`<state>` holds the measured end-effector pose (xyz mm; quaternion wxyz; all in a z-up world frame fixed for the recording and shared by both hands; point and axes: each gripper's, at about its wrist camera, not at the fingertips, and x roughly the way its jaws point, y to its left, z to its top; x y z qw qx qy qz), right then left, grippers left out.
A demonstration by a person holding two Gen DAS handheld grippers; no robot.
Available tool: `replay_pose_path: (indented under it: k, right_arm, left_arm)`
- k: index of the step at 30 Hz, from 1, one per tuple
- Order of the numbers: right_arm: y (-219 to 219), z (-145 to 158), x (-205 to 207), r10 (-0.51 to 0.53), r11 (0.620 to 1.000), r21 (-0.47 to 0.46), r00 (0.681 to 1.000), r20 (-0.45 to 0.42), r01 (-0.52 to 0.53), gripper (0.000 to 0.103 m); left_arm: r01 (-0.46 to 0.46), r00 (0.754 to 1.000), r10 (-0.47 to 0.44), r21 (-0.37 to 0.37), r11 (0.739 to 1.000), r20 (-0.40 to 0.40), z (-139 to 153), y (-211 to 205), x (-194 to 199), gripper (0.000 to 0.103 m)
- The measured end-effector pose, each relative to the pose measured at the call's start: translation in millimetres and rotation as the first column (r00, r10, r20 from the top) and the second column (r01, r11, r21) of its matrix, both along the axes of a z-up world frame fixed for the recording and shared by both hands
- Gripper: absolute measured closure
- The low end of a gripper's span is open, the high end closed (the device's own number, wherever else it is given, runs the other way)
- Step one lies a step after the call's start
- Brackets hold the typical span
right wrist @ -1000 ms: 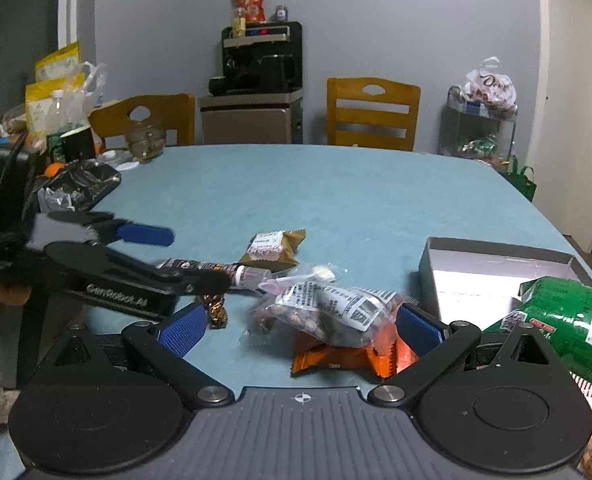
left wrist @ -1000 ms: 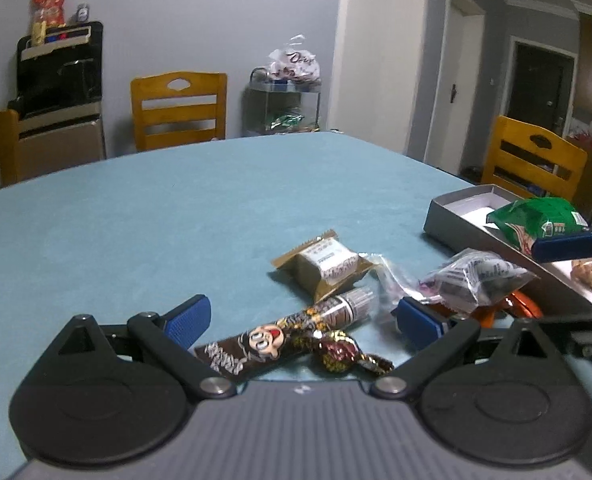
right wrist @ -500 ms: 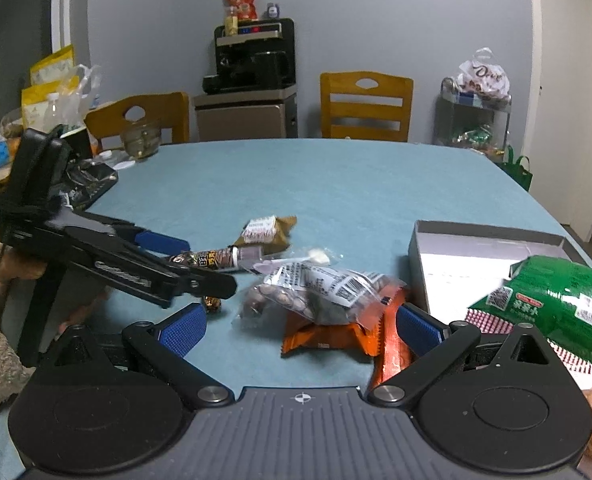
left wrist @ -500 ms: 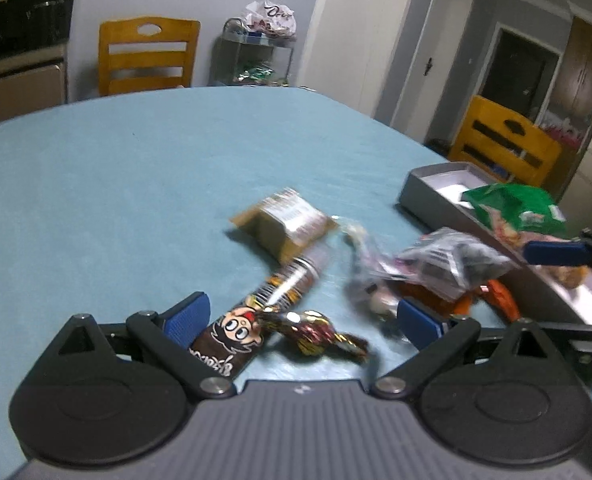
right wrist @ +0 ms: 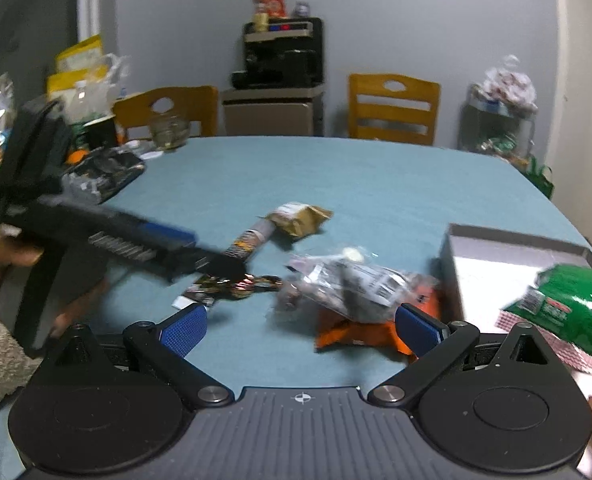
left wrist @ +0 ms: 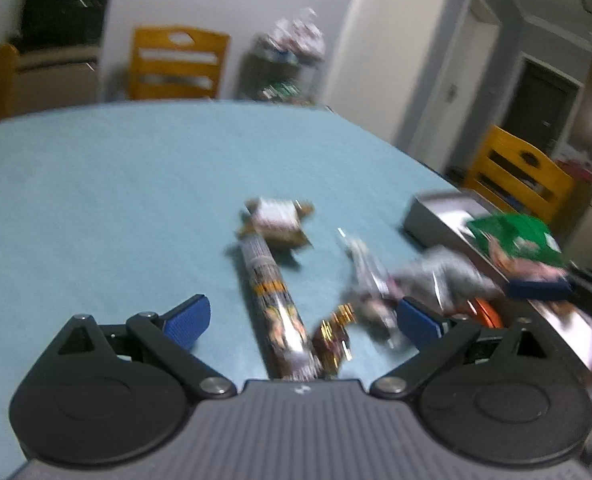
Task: Organize snacks
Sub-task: 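Grasp the brown chocolate stick tube with the left tool, then grasp wrapped chocolate candy with right tool while left tool holds the stick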
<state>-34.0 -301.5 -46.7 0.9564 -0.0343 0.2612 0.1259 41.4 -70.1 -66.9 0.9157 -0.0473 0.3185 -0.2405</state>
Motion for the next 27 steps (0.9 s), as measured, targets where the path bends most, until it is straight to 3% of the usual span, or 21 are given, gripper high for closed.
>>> replay_pose_path:
  k: [3, 7, 9, 14, 16, 20, 24, 27]
  right_arm:
    - [7, 0, -3, 0.017, 1.0, -0.019, 1.0, 0.005, -0.017, 0.002]
    - [9, 2, -5, 0.007, 1.0, -0.023, 1.0, 0.003, -0.007, 0.002]
    - [9, 2, -7, 0.006, 1.0, -0.022, 1.0, 0.005, -0.006, 0.002]
    - [7, 1, -11, 0.01, 1.0, -0.025, 1.0, 0.011, -0.01, 0.003]
    - [8, 1, -13, 0.022, 1.0, -0.021, 1.0, 0.015, -0.021, 0.004]
    - [12, 2, -17, 0.06, 0.998, -0.017, 0.998, 0.035, -0.059, 0.009]
    - [24, 2, -14, 0.094, 0.995, -0.019, 0.996, 0.009, -0.094, 0.018]
    - [33, 0, -7, 0.092, 0.996, -0.012, 0.995, -0.025, -0.092, 0.023]
  left_arm:
    - [-0.098, 0.994, 0.096, 0.041, 0.994, 0.048, 5, -10, 2, 0.003]
    - [-0.169, 0.986, 0.167, 0.109, 0.98, 0.027, 2, -21, 14, 0.004]
    - [-0.166, 0.986, 0.166, 0.114, 0.98, 0.002, -2, -24, 17, 0.011]
    - [-0.179, 0.983, 0.184, 0.15, 0.972, -0.02, -12, -30, 28, 0.042]
    - [-0.188, 0.981, 0.191, 0.155, 0.97, -0.01, -15, -33, 29, 0.047]
    - [-0.187, 0.981, 0.191, 0.154, 0.97, -0.011, -17, -35, 30, 0.069]
    - [-0.176, 0.984, 0.18, 0.137, 0.975, -0.014, -18, -34, 29, 0.081]
    - [-0.17, 0.985, 0.173, 0.128, 0.977, -0.016, -19, -30, 27, 0.083]
